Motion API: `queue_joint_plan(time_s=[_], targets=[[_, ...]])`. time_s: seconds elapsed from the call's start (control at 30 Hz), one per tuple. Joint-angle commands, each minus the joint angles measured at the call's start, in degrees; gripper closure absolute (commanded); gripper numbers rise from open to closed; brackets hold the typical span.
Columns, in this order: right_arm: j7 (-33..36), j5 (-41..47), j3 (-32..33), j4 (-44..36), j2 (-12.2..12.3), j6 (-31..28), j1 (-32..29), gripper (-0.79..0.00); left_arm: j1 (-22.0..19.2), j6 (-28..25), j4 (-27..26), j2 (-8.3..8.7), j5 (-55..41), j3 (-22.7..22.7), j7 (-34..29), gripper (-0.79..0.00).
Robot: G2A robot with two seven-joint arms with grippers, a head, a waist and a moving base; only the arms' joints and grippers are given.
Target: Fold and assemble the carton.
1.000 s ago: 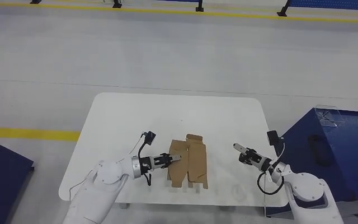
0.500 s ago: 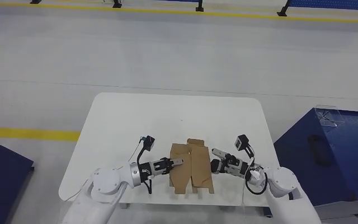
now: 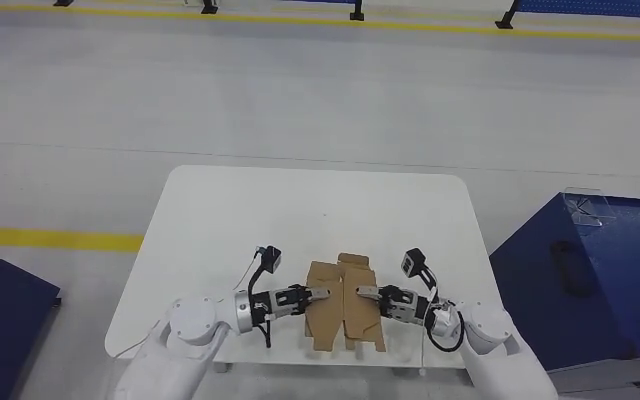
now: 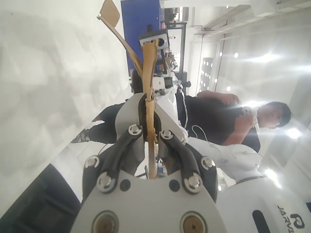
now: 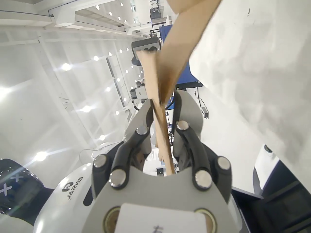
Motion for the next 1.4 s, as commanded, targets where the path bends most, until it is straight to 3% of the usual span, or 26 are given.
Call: queue_joint_plan(time_s=[0.0, 0.3, 0.5, 0.6, 0.8, 1.07, 1.23, 1.37], targets=[[-0.3, 0.7, 0.1, -0.3, 0.0, 0.0, -0.2, 0.0, -0.3, 0.0, 1.6, 0.05, -2.1, -0.8, 0.3, -0.785], [-1.3, 1.0, 1.2, -0.6, 0.3, 0.3, -0.6, 0.0, 3.3, -1.8, 3.2, 2.49, 0.2, -11.9, 2.2, -0.785], [-2.7, -0.4, 1.6, -0.9, 0.5, -0.4, -0.6, 0.0, 4.6, -2.2, 2.8, 3.03, 5.0, -13.5, 4.7, -0.785], [-6.8, 3.2, 5.3, -6.5, 0.5, -7.5, 0.4, 0.0, 4.6, -2.2, 2.8, 3.03, 5.0, -13.5, 4.7, -0.785], [-8.8, 7.1, 9.3, -21.7, 0.3, -23.1, 0.6, 0.0, 4.6, -2.2, 2.8, 3.03, 5.0, -13.5, 4.7, -0.785], [-10.9, -2.8, 6.4, -33.7, 0.0, -36.5, 2.0, 0.0, 4.6, -2.2, 2.8, 3.03, 5.0, -13.5, 4.7, -0.785], [-13.6, -2.8, 4.2, -33.4, -0.2, -36.9, 2.0, 0.0, 4.6, -2.2, 2.8, 3.03, 5.0, -13.5, 4.7, -0.785], [-15.0, 10.0, 1.0, -31.6, -0.3, -27.6, 1.5, 0.0, 4.6, -2.2, 2.8, 3.03, 5.0, -13.5, 4.7, -0.785]])
